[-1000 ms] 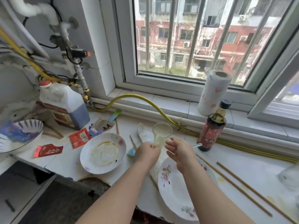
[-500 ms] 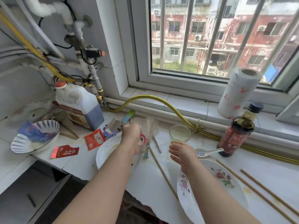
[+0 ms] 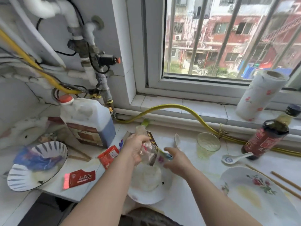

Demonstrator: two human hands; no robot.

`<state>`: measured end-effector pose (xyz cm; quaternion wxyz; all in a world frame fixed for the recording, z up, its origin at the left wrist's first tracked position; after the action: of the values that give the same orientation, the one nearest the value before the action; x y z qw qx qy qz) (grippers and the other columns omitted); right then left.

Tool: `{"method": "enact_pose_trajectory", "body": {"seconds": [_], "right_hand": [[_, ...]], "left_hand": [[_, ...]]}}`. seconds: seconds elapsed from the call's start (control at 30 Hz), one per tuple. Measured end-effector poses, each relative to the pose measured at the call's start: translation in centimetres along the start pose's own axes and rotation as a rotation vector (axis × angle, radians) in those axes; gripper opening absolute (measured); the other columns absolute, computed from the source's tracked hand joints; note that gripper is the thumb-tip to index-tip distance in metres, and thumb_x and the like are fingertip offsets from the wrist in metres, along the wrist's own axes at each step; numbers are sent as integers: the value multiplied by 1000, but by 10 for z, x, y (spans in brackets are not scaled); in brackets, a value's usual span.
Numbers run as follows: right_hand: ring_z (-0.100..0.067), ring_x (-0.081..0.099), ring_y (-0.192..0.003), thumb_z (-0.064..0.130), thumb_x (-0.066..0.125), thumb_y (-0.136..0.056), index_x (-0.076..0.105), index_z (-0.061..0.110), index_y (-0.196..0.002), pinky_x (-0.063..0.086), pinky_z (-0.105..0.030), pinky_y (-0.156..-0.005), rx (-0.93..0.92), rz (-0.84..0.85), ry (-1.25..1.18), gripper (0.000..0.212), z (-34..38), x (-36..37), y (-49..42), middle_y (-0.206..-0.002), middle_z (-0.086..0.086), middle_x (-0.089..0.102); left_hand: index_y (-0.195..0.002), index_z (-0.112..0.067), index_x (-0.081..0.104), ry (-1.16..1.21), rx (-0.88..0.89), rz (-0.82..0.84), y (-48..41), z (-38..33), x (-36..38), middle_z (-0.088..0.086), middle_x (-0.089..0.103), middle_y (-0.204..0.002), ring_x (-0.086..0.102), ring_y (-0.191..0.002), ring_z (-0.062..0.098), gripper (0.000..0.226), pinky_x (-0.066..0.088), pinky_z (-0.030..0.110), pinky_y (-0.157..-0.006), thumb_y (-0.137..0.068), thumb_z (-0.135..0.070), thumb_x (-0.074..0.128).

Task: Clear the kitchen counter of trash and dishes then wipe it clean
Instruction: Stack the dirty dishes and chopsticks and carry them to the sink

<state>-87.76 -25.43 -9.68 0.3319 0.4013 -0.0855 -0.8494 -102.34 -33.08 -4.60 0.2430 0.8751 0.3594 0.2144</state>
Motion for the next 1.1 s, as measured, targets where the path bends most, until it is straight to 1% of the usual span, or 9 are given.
{"method": "enact_pose_trajectory", "body": {"seconds": [0.07,0.13,0.23,0.37,0.47,0.57,0.63,0.77,1.1], "right_hand": [[-23,57,-116,34,60,-80,59,30,-125,49,-37,-93,49,-83,128,45,4,5,-2,-126,2,61],[-27,59,-102,26,54,-87,66,22,-107,49,-35,-79,72,-228,152,24,8,-6,0,-108,-3,64],[-28,52,-79,14,46,-90,55,11,-92,36,-34,-63,57,-432,-21,9,17,-25,9,-86,-3,57],[-29,49,-80,18,39,-95,44,11,-103,33,-35,-67,113,-496,-173,12,26,-32,8,-75,-1,49],[-30,53,-86,26,40,-93,46,15,-103,42,-40,-77,151,-457,-247,17,35,-24,3,-87,-6,57],[-27,56,-83,29,55,-85,55,17,-98,43,-33,-71,142,-365,-113,18,51,-9,-10,-86,-4,60],[-28,60,-80,24,56,-82,63,21,-93,46,-31,-67,107,-338,-56,13,65,1,-20,-78,-3,60],[-29,59,-81,20,53,-86,65,19,-89,41,-32,-66,70,-313,-107,12,84,17,-42,-77,-6,60],[-22,53,-83,30,60,-84,56,22,-110,38,-27,-65,50,-106,125,27,117,56,-114,-99,-4,64]], "left_hand": [[-81,-7,51,-35,-21,13,-7,-4,-11,9,47,-60,48,-35,15,16,40,18,-37,-83,9,51],[-82,-5,49,-36,-24,13,-12,-8,-22,11,46,-61,47,-30,12,15,38,16,-33,-83,10,47],[-78,-6,47,-25,11,-14,-20,-19,-43,11,44,-62,46,-30,13,22,39,18,-33,-82,14,40],[-85,-11,53,-44,140,-47,-23,-32,-52,13,54,-80,54,-61,21,35,46,29,-56,-82,18,33],[-83,-19,50,-47,188,-112,-27,-35,-59,14,55,-85,51,-61,22,34,44,33,-60,-83,12,36],[-89,-20,46,-99,188,-119,-25,-38,-69,14,57,-93,59,-74,29,25,53,45,-72,-81,3,51],[-101,-16,44,-108,198,-125,-21,-40,-80,13,57,-102,60,-87,29,38,52,45,-82,-76,3,65],[-111,-18,42,-272,238,-179,-11,-41,-103,0,56,-93,58,-82,17,56,49,28,-69,-72,5,75],[-95,-30,52,-505,218,-318,-13,-34,-147,-1,66,-91,67,-82,16,17,54,27,-64,-90,-16,61]]}}
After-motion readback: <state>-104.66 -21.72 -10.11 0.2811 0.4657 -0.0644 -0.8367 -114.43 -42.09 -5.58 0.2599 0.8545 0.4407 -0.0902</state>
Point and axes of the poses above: each hand's wrist, its own y-axis away from the middle knuckle, its own x-axis out of the palm, z = x × y, the point moved 8 cm from there along -y, towards the middle knuckle
